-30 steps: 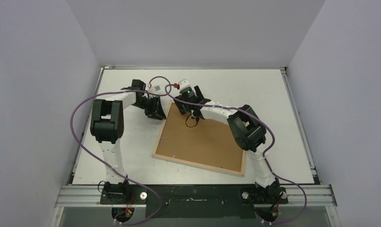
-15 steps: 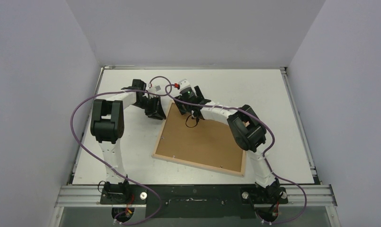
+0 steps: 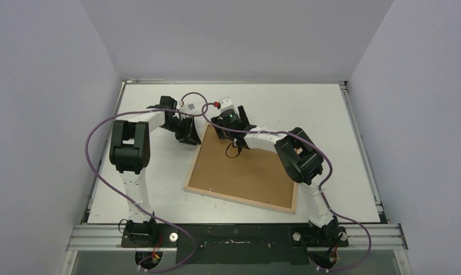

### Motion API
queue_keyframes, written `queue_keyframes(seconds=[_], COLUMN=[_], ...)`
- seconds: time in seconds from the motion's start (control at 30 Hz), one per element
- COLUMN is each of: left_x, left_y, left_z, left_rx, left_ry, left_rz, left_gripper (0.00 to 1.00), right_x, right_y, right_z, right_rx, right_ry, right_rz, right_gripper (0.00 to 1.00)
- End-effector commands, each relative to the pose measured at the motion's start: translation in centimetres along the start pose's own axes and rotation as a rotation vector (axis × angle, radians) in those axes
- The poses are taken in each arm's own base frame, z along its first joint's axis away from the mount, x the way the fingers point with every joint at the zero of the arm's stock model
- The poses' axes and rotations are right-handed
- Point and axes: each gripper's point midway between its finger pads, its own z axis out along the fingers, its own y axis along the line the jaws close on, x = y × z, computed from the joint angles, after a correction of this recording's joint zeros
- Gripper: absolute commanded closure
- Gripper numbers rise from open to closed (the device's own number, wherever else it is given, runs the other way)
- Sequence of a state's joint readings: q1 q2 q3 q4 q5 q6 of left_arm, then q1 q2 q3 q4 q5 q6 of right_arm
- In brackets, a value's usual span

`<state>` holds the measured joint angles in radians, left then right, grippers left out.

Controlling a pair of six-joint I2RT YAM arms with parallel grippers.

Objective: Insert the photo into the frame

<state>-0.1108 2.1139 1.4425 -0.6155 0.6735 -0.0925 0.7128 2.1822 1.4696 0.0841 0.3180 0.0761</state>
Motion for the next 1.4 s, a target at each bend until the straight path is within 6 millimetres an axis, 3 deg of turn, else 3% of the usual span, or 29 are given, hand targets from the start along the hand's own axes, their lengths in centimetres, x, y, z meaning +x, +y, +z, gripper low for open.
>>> queue_keyframes(seconds=[0.0, 0.6, 0.9, 1.37], left_x=[-0.1, 0.4, 0.7, 0.6], left_y=[2.0, 2.3, 2.4, 2.4], left_z=[0.5, 0.6, 0.7, 0.6], left_rx=[-0.089, -0.095, -0.094, -0.094], left_ry=[0.005, 0.018, 0.026, 0.025], left_rz=[0.040, 0.040, 0.036, 0.041], left_gripper=[0.71, 0.73, 0.73, 0.74], right_x=[0.2, 0.9, 1.5, 2.3], right_y=[-3.1, -5.1, -3.6, -3.1], right_z=[-0.7, -0.9, -0.3, 0.8], right_rx=[0.101, 0.216, 0.180, 0.111], right_ry=[0.001, 0.001, -0.002, 0.026], right_rz=[0.017, 0.036, 0.088, 0.111], right_gripper=[0.06, 0.02, 0.01, 0.29])
